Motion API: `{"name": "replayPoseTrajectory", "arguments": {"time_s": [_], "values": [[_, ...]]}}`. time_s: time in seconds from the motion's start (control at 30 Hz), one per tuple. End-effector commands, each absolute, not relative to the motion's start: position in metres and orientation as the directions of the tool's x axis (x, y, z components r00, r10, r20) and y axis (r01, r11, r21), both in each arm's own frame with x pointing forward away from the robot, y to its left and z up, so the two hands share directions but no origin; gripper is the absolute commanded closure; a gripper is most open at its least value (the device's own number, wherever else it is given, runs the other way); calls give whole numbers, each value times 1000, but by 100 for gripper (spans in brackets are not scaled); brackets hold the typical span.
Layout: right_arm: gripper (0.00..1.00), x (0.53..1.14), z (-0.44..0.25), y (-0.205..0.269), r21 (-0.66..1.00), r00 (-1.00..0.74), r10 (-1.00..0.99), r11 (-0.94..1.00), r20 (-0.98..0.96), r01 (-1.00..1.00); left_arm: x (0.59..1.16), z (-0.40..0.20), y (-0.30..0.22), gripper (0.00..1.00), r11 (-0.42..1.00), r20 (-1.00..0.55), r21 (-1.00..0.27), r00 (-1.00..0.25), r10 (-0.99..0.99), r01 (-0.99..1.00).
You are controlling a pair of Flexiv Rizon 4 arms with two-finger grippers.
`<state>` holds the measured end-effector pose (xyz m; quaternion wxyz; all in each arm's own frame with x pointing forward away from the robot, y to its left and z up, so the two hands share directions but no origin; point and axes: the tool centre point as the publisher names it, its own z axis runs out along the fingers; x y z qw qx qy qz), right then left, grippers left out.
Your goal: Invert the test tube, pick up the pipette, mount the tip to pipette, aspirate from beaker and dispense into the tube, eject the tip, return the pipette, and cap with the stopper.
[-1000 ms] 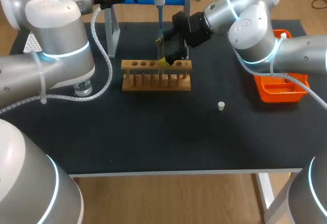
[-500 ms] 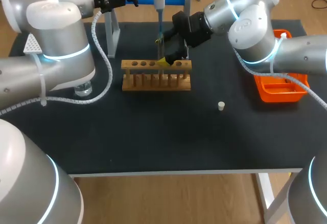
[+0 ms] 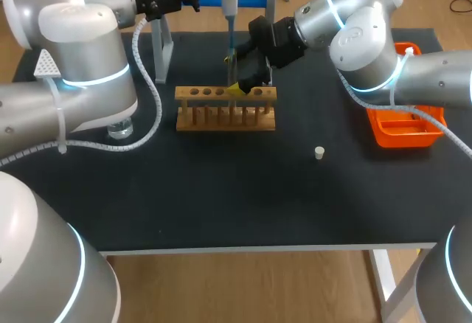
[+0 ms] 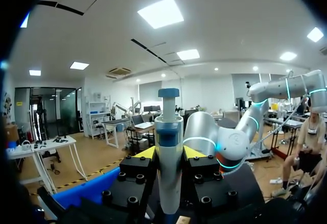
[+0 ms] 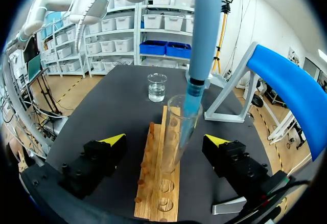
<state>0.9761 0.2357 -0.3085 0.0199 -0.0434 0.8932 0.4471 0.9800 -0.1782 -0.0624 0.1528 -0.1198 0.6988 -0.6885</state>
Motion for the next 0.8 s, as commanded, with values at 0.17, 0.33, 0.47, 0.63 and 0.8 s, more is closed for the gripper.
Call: {"name": "replayPoseTrajectory", "arguments": {"time_s": [0.17, 0.33, 0.47, 0.63, 0.8], "values": [[0, 976, -308, 235, 796, -995, -61, 598, -72, -95, 980, -68, -182, 100, 21, -45, -999, -925, -377, 40], [0, 976, -308, 235, 796, -995, -61, 598, -72, -95, 980, -71, -181, 100, 24, -41, -999, -924, -380, 35], [0, 976, -308, 235, 796, -995, -61, 598, -72, -95, 980, -72, -180, 100, 25, -39, -999, -924, -381, 32], [0, 976, -308, 235, 796, -995, -61, 598, -72, -95, 980, -74, -179, 100, 26, -37, -999, -923, -383, 30], [0, 976, -308, 235, 796, -995, -61, 598, -72, -95, 981, -74, -179, 100, 23, -34, -999, -922, -386, 28]]}}
